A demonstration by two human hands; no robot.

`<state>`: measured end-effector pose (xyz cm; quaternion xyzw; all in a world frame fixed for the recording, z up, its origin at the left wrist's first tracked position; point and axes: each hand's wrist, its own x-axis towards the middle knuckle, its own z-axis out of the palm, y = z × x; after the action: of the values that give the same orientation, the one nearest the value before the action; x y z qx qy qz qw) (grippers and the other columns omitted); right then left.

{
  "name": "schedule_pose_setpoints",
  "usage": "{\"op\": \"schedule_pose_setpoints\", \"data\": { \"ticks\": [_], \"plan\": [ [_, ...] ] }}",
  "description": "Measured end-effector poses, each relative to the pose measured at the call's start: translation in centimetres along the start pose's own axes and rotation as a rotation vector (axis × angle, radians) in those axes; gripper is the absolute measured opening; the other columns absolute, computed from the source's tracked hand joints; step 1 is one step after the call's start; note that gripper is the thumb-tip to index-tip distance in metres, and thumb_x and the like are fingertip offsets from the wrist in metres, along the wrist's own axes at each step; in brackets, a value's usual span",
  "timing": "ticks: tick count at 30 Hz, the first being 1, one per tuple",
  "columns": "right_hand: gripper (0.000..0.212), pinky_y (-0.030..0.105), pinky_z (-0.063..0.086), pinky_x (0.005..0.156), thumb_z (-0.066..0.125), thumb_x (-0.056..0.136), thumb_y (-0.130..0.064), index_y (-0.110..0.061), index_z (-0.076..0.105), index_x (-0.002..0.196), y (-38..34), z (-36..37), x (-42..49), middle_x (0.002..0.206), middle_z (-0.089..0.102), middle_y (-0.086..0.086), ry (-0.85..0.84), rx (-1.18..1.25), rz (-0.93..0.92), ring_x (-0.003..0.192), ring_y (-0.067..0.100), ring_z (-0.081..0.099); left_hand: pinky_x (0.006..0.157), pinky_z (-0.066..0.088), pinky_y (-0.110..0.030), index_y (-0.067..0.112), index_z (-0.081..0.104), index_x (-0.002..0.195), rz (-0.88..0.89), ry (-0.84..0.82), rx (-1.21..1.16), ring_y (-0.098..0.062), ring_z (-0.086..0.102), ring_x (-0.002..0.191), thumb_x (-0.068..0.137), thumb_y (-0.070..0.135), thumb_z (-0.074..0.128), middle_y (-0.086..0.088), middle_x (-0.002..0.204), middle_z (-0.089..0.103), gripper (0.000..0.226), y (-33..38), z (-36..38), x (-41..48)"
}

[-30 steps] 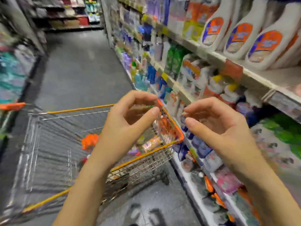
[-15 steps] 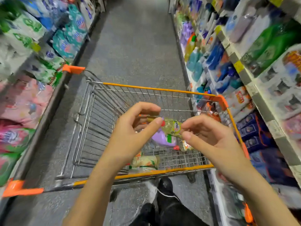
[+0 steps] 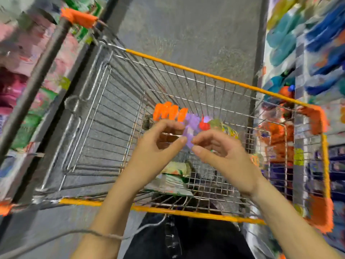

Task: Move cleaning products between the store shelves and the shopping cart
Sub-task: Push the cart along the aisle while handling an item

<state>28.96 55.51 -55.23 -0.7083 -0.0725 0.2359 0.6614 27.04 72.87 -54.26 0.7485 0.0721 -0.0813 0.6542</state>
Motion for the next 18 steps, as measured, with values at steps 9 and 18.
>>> {"op": "schedule_pose_setpoints", "data": {
  "ticks": [9, 18],
  "plan": [
    [0.022, 0.019, 0.036, 0.061, 0.071, 0.079, 0.003, -0.016, 0.064, 0.088, 16.5, 3.2, 4.5, 0.075, 0.052, 0.000, -0.303, -0.299, 0.480, 0.065, 0.009, 0.047, 0.088, 0.049, -0.040, 0.022, 0.055, 0.105, -0.346, -0.481, 0.601, -0.025, 0.058, 0.105, 0.080, 0.026, 0.077, -0.008, 0.111, 0.059, 0.033, -15.9, -0.6, 4.8],
    [0.046, 0.031, 0.049, 0.089, 0.069, 0.084, -0.021, -0.018, 0.056, 0.129, 22.0, 5.9, 3.5, 0.125, 0.058, 0.006, -0.690, -0.812, 0.654, 0.111, 0.024, 0.056, 0.099, 0.044, -0.036, 0.018, 0.039, 0.140, -0.640, -1.091, 1.070, -0.028, 0.047, 0.125, 0.085, 0.027, 0.069, -0.008, 0.141, 0.042, 0.063, -22.2, 1.1, 4.2]
  ]
}}
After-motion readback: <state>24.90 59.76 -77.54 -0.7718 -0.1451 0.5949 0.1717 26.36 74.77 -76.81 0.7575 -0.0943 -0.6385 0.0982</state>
